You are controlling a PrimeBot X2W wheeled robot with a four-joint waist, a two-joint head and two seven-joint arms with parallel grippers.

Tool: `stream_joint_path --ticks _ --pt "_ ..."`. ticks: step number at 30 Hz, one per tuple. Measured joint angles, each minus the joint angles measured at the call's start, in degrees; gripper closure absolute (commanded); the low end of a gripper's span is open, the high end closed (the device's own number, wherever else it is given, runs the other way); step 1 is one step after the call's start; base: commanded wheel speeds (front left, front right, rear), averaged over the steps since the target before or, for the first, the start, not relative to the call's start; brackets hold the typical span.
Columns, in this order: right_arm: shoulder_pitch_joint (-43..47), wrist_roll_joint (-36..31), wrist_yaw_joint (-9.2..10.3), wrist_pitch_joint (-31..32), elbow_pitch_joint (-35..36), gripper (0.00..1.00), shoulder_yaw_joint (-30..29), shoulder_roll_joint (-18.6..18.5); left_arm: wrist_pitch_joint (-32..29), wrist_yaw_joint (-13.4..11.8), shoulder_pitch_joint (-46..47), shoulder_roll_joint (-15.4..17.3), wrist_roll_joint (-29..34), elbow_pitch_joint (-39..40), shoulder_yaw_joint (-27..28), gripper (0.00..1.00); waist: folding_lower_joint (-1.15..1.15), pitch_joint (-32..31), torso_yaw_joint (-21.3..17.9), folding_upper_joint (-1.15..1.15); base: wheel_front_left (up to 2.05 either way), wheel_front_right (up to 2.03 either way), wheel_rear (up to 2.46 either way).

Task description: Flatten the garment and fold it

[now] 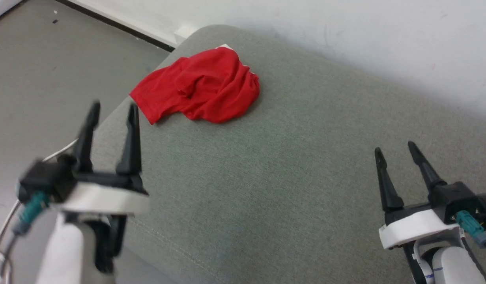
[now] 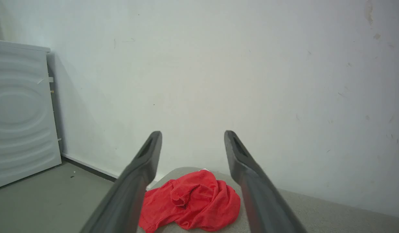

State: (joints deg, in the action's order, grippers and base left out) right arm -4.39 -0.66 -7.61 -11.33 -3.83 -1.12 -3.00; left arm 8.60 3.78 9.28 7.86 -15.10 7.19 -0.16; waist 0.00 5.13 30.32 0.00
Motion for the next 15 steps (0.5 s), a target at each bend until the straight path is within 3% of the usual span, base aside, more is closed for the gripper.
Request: stream_joint_path --ticks 5,15 --pt "-0.27 -1.43 0.00 2.89 5.12 0.00 0.22 0.00 -6.39 0.27 10.87 3.86 -0.98 -0.23 1.54 0.00 0.00 2.67 -0.76 0.00 0.00 0.00 0.00" --pt "-3.46 -3.16 0.01 8.51 14.19 0.00 2.41 -1.77 -13.78 0.70 26.84 8.73 -3.80 -10.93 4.14 0.00 0.02 11.14 -2.88 -0.01 0.00 0.00 0.00"
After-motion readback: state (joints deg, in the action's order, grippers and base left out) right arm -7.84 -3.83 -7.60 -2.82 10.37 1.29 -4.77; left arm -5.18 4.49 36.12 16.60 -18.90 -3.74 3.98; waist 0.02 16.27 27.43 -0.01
